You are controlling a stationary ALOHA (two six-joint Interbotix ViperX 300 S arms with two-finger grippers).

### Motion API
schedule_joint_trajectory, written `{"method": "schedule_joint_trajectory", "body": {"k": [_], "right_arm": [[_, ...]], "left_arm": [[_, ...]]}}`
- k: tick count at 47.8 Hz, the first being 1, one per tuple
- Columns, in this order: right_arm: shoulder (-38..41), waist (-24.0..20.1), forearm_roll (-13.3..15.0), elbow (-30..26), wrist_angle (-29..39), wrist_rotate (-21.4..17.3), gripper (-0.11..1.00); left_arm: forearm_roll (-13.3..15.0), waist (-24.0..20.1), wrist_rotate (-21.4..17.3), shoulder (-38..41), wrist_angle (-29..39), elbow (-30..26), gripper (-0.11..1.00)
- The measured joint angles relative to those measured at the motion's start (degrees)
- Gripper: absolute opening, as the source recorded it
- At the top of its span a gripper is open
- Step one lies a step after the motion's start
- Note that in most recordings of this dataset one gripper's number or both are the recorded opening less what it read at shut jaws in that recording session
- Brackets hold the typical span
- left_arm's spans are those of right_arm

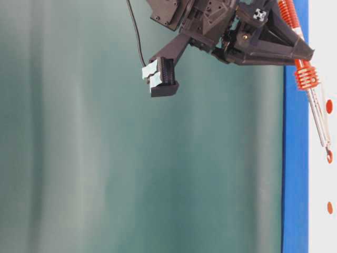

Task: Touch the tip of the soldering iron to the mark.
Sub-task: 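Lower the iron tip onto the middle red dot, then raise the iron tip and move it further right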

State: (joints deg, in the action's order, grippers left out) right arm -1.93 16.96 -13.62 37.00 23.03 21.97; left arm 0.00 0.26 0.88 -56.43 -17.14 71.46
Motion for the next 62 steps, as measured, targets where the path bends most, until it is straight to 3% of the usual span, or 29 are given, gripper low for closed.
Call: {"method": "schedule_joint_trajectory", "body": {"k": [17,37,62], "right_arm": [[-3.3,0.1,0.0,-0.8,2.5,-0.1,0.06],[-11.9,0.1,3.6,-5.1,9.0,-0.2,0.06],[-13.9,0.3,3.8,-2.3,9.6,-0.4,0.06]], "left_arm": [[-0.1,0.0,0.0,0.0,0.0,0.0,0.0],[-0.1,0.0,0.0,0.0,0.0,0.0,0.0],[-0.1,0.0,0.0,0.0,0.0,0.0,0.0]]}}
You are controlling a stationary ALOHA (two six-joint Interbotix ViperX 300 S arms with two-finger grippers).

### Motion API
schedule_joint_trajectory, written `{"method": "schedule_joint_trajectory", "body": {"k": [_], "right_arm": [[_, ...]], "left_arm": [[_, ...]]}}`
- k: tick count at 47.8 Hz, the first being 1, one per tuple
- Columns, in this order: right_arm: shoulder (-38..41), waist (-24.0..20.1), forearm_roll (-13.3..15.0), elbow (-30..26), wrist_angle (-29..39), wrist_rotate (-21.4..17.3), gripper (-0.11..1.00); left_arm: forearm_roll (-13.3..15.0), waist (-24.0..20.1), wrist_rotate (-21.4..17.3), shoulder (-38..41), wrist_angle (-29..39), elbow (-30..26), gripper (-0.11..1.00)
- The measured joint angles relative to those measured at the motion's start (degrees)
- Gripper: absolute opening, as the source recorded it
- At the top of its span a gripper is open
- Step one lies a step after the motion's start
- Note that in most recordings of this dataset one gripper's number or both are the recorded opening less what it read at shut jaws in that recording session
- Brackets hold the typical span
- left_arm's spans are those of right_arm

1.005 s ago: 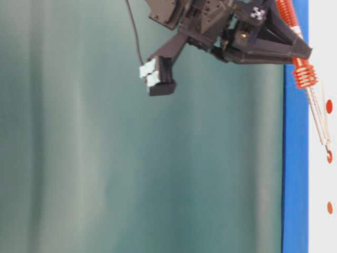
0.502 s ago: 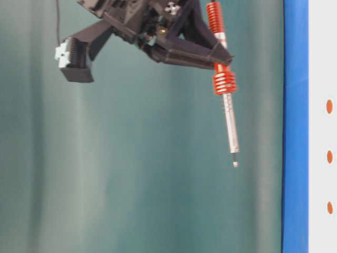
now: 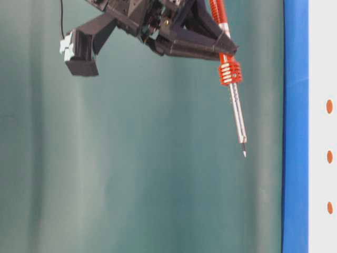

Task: Touch the tip of the soldering iron to the mark.
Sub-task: 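Raise the iron tip and move it further right, then lower the iron tip onto the rightmost red dot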

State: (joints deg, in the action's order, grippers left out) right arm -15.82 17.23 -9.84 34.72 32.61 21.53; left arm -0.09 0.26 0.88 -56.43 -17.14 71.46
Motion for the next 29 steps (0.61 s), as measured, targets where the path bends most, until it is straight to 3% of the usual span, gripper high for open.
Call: {"method": "schedule_joint_trajectory", "body": {"k": [15,29], "right_arm": [[-6.8,0.7,1.1,6.0,0.4,-2.3,0.06],[-8.5,0.8,1.4,7.1,1.6,-3.0,0.06]], "left_arm": [[0.1,0.0,0.1,-0.1,0.0,0.0,0.0],[0.1,0.0,0.0,-0.1,0.0,0.0,0.0]]}}
